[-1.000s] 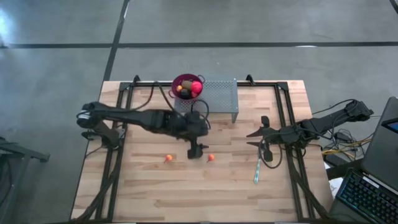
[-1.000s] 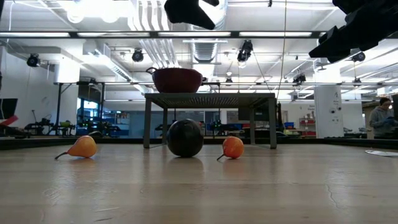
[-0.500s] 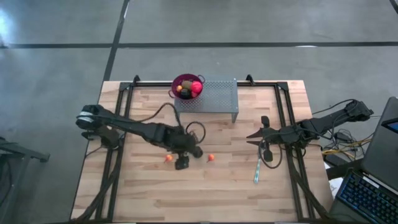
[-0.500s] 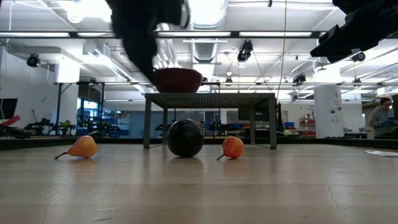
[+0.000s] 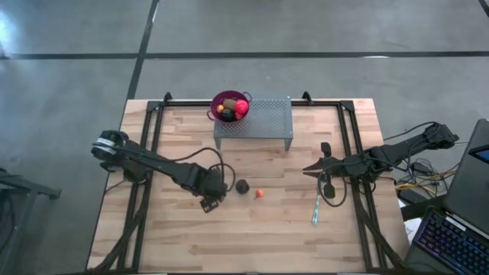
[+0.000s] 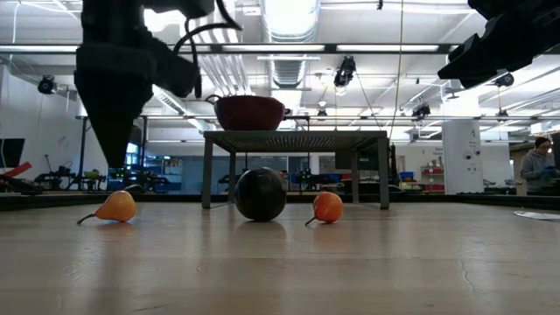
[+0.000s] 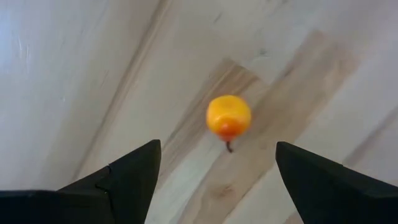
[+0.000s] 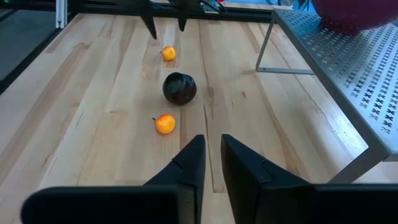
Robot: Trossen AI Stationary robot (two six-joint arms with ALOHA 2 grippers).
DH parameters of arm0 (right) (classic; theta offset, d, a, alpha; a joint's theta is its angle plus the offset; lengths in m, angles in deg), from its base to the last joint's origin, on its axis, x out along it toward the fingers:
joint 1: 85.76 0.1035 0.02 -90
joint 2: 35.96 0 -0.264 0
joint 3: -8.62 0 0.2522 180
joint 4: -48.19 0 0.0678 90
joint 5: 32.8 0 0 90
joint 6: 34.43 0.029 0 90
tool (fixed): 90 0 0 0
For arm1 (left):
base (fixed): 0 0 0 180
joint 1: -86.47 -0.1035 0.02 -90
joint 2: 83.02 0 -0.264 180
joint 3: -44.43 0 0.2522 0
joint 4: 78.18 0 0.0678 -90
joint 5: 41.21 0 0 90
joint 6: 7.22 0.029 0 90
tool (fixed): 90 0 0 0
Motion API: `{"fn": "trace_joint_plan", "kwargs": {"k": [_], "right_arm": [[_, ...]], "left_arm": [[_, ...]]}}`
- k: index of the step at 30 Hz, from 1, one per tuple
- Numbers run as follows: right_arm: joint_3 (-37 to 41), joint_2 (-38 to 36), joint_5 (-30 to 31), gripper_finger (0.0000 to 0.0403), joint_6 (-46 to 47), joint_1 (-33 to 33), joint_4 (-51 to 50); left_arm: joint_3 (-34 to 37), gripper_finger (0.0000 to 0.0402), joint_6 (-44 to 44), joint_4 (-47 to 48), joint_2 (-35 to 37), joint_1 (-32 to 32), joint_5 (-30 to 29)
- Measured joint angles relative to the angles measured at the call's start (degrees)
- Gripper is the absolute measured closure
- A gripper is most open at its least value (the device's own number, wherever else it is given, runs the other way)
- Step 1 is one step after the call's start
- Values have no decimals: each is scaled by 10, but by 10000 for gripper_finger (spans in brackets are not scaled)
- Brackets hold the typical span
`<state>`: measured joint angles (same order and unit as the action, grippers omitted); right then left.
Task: Pick & Place Fruit
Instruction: Put the yellow pear into the purple strainer bowl on the shelf
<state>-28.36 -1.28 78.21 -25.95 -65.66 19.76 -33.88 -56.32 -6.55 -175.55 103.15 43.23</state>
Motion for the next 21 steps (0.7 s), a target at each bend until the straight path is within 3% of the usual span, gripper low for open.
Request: {"fn": "trace_joint_plan", "kwargs": {"k": [13,21], "right_arm": [[0,0,0,335,-1,0,0],[0,0,0,311,0,0,0]], "left_arm": [[58,81,-18,-118,0,0,-2],[89,80,-28,-140,0,0,-4]]}}
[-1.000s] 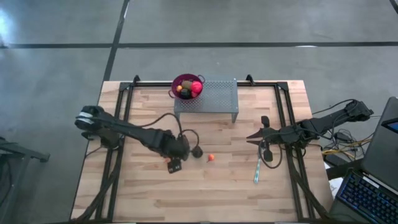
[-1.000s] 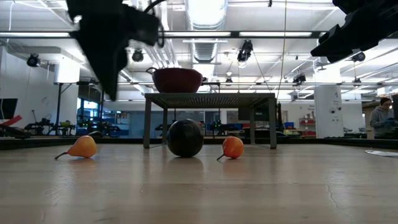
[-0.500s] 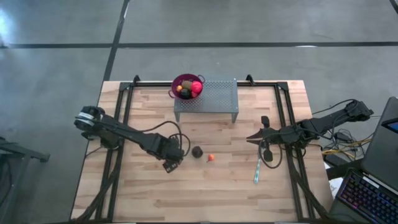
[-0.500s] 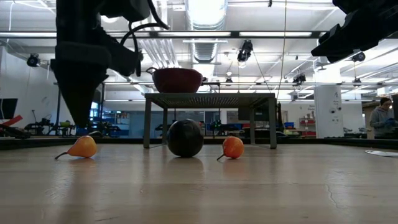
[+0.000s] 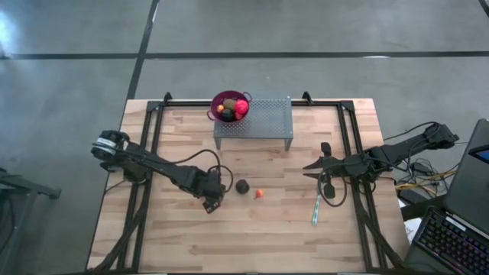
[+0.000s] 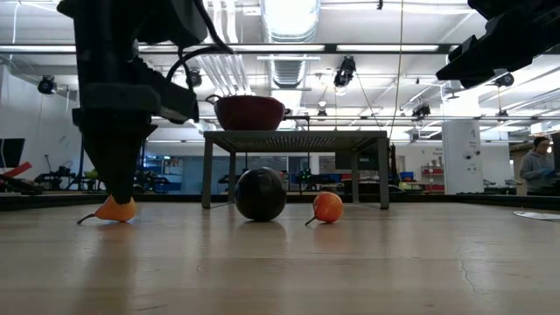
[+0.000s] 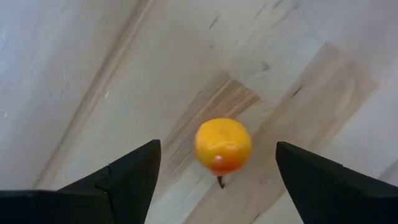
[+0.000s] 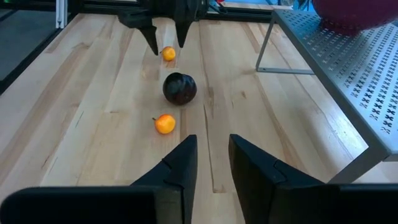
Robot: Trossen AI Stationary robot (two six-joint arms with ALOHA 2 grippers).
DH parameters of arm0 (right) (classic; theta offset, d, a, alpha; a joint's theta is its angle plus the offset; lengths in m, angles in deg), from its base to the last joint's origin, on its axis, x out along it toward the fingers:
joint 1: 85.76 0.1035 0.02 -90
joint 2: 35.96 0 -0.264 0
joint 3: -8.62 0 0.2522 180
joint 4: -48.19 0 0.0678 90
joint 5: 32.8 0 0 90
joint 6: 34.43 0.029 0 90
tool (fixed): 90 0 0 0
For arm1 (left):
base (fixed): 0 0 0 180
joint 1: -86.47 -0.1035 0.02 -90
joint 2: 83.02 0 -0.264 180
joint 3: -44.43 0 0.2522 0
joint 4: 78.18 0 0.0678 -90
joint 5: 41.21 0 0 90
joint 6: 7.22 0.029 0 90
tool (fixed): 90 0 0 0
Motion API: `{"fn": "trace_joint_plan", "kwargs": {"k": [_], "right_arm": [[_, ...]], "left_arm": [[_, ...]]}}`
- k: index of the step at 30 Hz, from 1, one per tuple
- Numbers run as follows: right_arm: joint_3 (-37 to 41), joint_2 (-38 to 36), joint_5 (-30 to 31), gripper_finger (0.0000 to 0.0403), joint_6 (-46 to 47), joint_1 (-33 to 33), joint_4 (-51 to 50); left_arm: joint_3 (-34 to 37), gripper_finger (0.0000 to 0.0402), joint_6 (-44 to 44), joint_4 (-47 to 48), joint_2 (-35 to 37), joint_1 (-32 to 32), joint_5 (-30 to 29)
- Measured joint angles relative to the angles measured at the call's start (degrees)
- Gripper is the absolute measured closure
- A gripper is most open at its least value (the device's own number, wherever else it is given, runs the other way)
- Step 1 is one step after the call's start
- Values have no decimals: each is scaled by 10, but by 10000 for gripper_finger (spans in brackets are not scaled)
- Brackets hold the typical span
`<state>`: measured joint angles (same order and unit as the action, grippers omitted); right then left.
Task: Pick & Place Fruit
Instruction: Put the yellow pear into the purple strainer bowl on the shelf
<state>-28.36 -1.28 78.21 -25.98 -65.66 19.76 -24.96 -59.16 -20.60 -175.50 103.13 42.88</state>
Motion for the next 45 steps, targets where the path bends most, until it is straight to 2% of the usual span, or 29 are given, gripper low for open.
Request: {"fn": "trace_joint_plan", "kwargs": {"k": [8,17,27,45], "right_arm": [[0,0,0,294,0,0,0],[0,0,0,273,-1,0,0],[0,0,0,249,-1,0,0],[0,0,0,212,0,0,0]], "left_arm": [[33,80,0,-60,0,0,0],[61,81,1,-76,1,0,-2],[61,83,6,-82,1,0,-7],[62,164,8,-89,0,0,-11]]}}
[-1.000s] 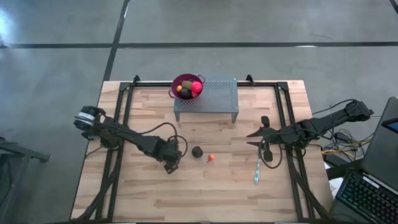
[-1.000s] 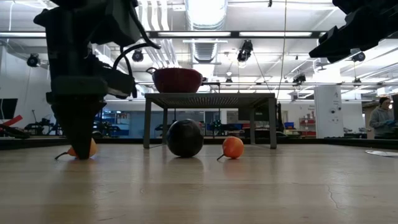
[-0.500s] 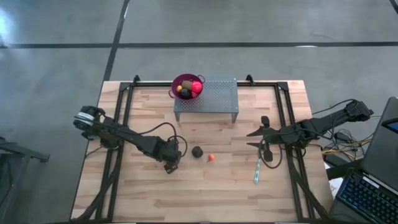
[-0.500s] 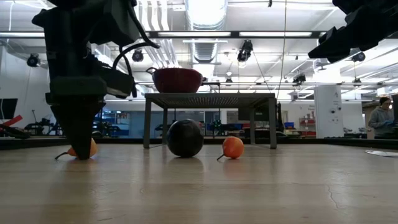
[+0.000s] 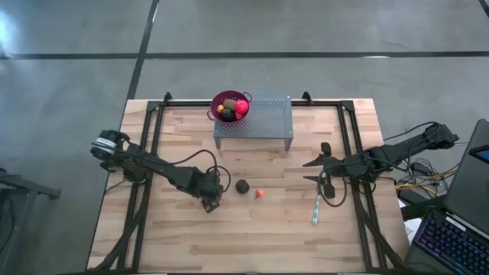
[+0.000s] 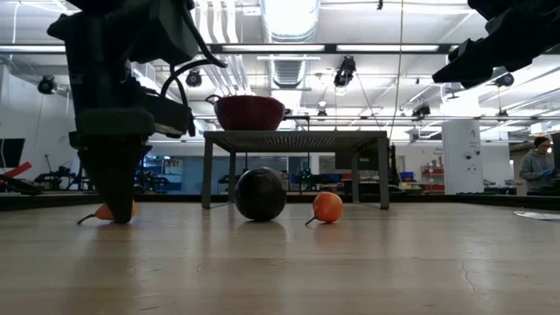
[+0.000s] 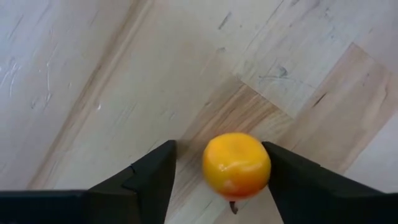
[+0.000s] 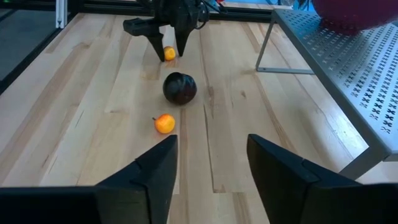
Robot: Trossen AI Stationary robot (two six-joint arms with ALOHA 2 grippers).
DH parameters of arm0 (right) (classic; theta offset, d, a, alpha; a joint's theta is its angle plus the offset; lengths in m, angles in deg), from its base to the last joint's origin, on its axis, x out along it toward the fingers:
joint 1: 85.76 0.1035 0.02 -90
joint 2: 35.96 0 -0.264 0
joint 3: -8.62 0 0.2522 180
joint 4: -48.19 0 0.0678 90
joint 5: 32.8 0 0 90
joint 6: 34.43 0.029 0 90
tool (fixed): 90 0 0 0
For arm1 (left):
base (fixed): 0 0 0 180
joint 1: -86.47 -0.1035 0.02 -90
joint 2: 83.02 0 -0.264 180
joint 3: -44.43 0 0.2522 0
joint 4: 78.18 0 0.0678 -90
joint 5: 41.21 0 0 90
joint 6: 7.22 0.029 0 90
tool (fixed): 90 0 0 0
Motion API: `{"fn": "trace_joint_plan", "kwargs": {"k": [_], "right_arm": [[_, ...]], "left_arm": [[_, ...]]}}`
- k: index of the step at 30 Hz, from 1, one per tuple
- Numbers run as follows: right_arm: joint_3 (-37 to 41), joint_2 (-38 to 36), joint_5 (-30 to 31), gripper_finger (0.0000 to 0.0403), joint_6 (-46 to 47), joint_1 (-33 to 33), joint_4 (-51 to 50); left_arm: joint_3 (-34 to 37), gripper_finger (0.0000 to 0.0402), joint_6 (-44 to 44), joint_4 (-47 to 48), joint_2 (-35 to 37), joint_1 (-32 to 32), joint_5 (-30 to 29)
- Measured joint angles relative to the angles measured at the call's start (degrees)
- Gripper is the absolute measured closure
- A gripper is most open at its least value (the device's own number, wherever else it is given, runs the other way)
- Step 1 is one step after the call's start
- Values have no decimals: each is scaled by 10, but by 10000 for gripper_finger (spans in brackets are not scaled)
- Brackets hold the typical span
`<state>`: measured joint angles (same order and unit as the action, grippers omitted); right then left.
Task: Pick & Place Fruit
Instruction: Put the yellow pear into the purple strainer bowl on the shelf
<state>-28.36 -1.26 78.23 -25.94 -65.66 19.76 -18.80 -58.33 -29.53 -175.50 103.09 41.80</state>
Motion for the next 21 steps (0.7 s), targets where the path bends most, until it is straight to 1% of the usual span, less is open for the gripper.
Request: {"fn": "trace_joint_plan", "kwargs": {"k": [9,17,21], "right_arm": [[0,0,0,202,0,0,0],[0,0,0,219,-1,0,0],[0,0,0,230,-1,0,0]], "left_arm": [[0,201,2,0,0,0,2],[0,241,2,1,0,0,7],[0,255,2,1,0,0,9]]}}
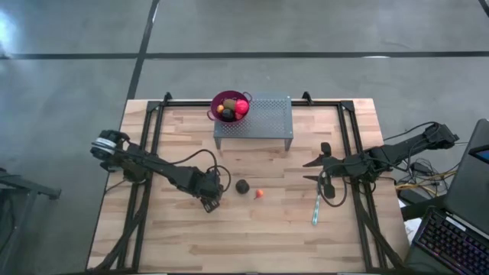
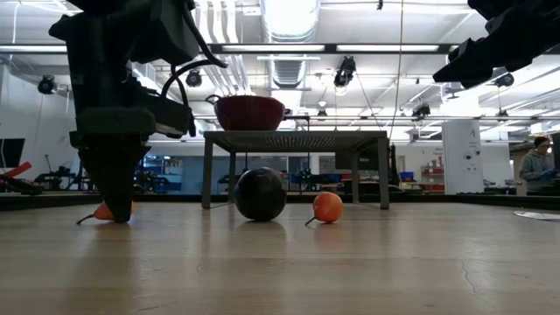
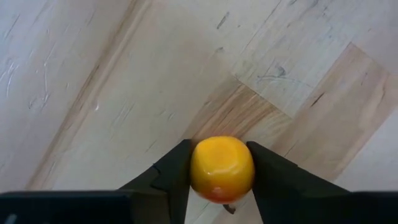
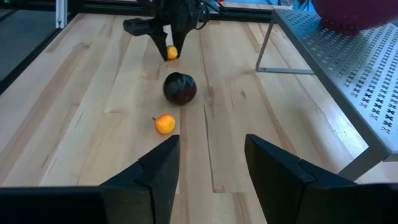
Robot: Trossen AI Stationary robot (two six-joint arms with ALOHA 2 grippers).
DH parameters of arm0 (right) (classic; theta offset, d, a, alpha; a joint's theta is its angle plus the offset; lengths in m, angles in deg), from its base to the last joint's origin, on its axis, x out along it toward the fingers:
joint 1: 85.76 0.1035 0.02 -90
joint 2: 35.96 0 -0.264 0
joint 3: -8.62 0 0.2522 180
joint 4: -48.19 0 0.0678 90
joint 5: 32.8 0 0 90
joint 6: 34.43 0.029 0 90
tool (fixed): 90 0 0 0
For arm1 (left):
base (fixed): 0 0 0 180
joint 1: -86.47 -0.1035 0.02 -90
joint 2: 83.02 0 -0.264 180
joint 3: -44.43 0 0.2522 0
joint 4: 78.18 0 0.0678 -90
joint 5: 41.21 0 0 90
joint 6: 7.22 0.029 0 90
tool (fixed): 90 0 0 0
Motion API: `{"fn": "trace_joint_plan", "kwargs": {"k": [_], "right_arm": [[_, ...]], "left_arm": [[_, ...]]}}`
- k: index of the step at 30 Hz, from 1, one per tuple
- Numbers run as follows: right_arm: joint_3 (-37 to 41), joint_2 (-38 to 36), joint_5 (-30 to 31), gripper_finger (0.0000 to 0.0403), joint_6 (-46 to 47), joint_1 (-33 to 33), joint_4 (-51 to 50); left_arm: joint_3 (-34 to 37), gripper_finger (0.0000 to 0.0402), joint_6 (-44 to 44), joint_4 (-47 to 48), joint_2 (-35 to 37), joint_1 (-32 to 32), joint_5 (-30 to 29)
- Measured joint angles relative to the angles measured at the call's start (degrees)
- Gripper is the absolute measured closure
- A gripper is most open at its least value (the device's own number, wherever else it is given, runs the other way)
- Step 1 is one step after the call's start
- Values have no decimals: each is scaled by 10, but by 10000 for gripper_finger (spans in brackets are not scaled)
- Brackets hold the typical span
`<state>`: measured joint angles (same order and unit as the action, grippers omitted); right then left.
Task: Pick & Place Fruit
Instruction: Put the yellow pear into the purple strainer bowl on the shelf
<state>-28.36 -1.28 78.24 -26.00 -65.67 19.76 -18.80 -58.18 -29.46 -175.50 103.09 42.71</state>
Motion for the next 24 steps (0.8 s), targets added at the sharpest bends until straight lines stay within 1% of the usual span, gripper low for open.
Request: {"fn": "trace_joint_plan", "kwargs": {"k": [6,14,24], "right_arm": [[0,0,0,246,0,0,0],[0,0,0,267,0,0,0],[0,0,0,294,1,0,0]], "left_arm": [[0,250,-1,0,0,0,1],[0,256,-2,0,0,0,2],[0,252,-2,1,2,0,3]]}}
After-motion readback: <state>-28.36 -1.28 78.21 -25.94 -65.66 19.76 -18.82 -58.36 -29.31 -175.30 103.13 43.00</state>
